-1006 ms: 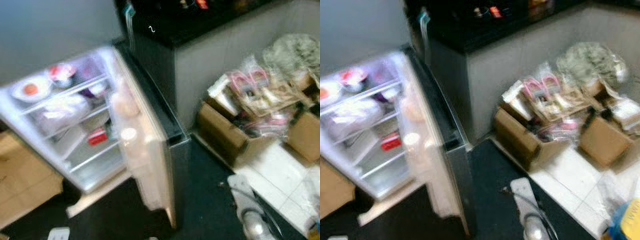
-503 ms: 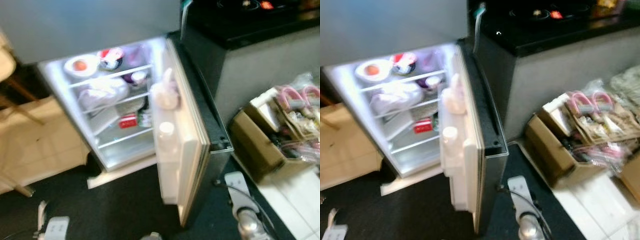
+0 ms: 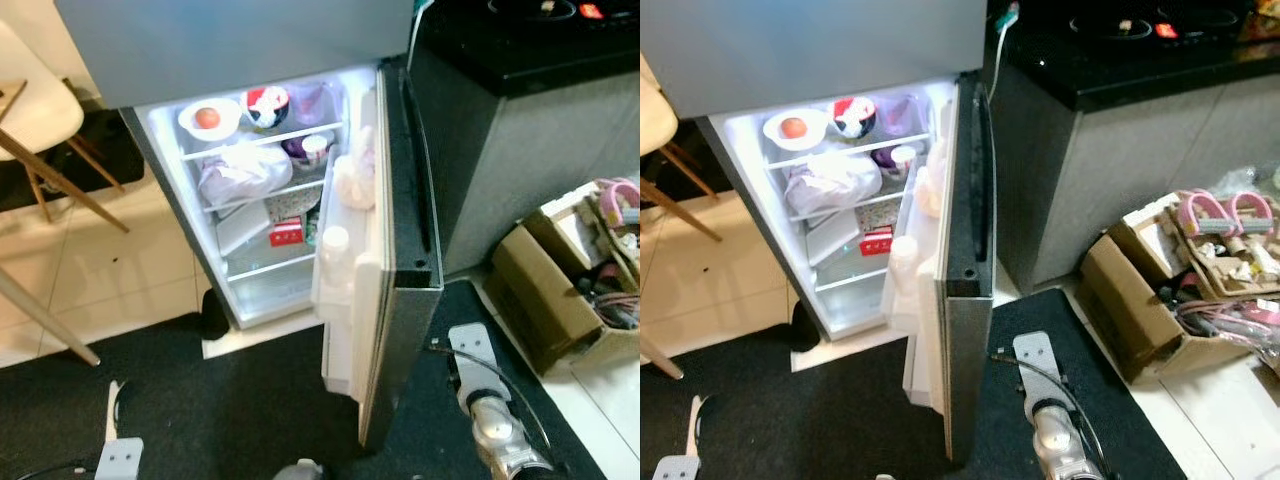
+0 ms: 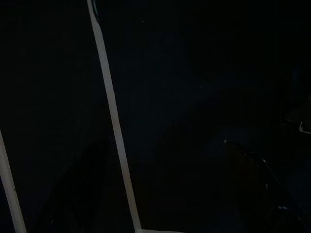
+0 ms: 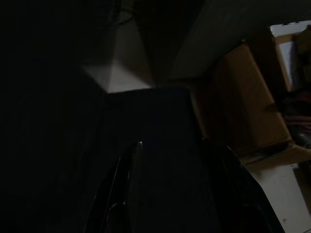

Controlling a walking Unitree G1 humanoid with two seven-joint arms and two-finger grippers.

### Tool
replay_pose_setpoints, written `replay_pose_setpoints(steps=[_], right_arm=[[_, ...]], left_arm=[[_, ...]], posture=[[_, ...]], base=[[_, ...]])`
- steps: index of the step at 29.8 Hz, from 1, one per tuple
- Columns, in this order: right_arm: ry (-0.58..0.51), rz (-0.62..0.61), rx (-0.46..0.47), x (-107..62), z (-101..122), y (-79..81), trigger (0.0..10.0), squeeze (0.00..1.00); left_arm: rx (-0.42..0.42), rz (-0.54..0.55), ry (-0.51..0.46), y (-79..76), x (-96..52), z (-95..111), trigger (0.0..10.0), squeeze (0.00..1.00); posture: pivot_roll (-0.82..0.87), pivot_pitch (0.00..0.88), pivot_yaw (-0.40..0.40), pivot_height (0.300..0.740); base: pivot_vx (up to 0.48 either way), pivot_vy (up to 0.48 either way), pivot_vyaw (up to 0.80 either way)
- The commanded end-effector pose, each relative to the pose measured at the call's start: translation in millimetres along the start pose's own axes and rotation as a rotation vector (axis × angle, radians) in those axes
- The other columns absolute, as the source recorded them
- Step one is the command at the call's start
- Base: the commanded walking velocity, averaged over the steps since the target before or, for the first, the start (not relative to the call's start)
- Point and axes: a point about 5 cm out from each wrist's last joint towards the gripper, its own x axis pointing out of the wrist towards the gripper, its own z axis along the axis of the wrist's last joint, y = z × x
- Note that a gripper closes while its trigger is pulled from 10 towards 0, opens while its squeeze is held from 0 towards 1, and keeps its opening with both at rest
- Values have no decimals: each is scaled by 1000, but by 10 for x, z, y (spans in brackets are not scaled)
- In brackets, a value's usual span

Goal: Restocking fridge

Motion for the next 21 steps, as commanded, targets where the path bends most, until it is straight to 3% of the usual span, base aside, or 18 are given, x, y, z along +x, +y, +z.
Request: replay_pose_setpoints(steps=[1, 4, 11, 12, 15, 16, 19, 20, 21], right_arm=[[-31, 32, 10, 17, 120, 96, 10000, 122], [-65, 61, 21, 31, 229, 166, 10000, 118], [-237, 262, 55, -3, 860, 666, 10000, 118], [-237, 262, 55, -3, 860, 666, 10000, 118], [-276, 402, 14, -104, 1071, 988, 10000, 114], [-276, 402, 14, -104, 1071, 988, 10000, 114], [-345, 607, -85, -370, 1387, 1524, 10000, 114], [-345, 607, -85, -370, 1387, 1524, 10000, 114], [-385, 676, -113, -503, 1518, 1711, 10000, 118]], left_arm=[[0, -11, 5, -35, -3, -25, 10000, 0], [0, -12, 0, -41, 0, -16, 10000, 0], [-3, -12, -18, -51, 3, 10, 10000, 0], [-3, -12, -18, -51, 3, 10, 10000, 0], [-5, -11, -26, -45, 1, 17, 10000, 0], [-5, -11, -26, -45, 1, 17, 10000, 0], [-11, -5, -36, -31, 0, 31, 10000, 0], [-11, -5, -36, -31, 0, 31, 10000, 0], [-12, -4, -39, -25, -1, 35, 10000, 0]], posture=[[18, 68, 28, 740], [26, 69, 28, 740], [54, 87, 12, 740], [54, 87, 12, 740], [63, 93, 6, 740], [63, 93, 6, 740], [76, 97, -1, 740], [76, 97, -1, 740], [83, 97, -3, 740]], base=[[0, 0, 0], [0, 0, 0], [0, 0, 0], [0, 0, 0], [0, 0, 0], [0, 0, 0], [0, 0, 0], [0, 0, 0], [0, 0, 0]])
